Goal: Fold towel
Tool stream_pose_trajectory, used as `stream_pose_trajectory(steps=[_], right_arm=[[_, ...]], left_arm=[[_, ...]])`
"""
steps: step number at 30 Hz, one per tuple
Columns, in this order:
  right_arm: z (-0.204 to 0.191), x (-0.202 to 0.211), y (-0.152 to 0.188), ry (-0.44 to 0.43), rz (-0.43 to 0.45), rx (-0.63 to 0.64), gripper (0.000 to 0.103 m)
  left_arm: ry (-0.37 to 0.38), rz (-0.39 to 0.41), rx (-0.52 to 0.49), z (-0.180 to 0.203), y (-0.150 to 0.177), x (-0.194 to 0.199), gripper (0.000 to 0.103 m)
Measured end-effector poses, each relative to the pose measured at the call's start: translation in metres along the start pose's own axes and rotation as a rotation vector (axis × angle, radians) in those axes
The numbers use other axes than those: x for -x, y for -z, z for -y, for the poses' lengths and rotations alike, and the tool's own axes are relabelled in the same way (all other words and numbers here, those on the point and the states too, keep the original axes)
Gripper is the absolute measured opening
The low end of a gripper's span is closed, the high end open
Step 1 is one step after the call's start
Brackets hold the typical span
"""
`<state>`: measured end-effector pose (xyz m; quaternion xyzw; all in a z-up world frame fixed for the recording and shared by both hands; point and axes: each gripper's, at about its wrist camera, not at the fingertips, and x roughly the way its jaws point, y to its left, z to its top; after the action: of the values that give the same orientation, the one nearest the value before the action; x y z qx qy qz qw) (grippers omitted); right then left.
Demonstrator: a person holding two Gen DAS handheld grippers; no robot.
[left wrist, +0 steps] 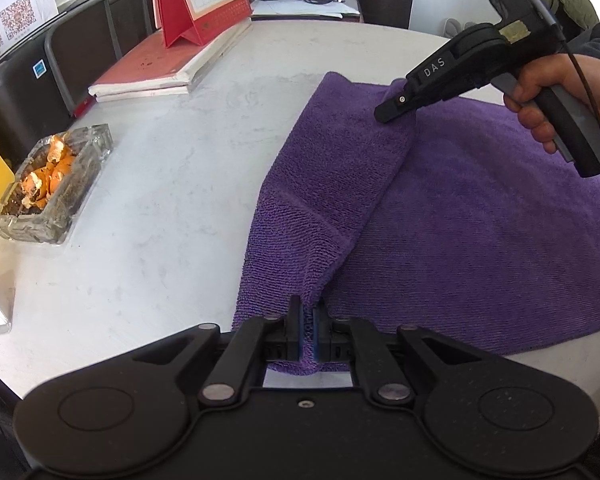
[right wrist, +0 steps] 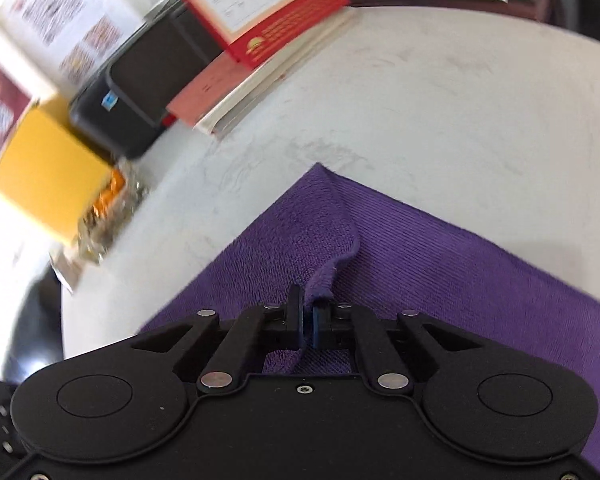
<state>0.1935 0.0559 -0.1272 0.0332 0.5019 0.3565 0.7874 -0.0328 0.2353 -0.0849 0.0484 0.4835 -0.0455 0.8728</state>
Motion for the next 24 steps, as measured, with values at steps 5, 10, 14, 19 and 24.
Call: stream_pose_trajectory(steps=[5,10,14,19,24], right_arm=[[-0.009,0.001,-0.001,0.029,-0.001,0.065,0.004],[-0.017,0.002,0.003,0.071,0.014,0.132,0.004],[-0.019,0.002,0.006,0.082,0.030,0.137,0.004],[-0.020,0.005,0.006,0.084,0.049,0.135,0.004],[-0.022,0.013,0.007,0.089,0.072,0.150,0.004]], left_arm=[[0.001,-0.003,0.019,0.001,-0.001,-0.003,0.004],[0.000,0.005,0.060,0.002,0.000,-0.006,0.004],[-0.029,0.008,0.060,0.010,-0.001,-0.007,0.004],[-0.025,0.026,0.047,0.020,-0.002,0.001,0.004],[-0.003,0.035,0.036,0.030,-0.003,0.006,0.004]])
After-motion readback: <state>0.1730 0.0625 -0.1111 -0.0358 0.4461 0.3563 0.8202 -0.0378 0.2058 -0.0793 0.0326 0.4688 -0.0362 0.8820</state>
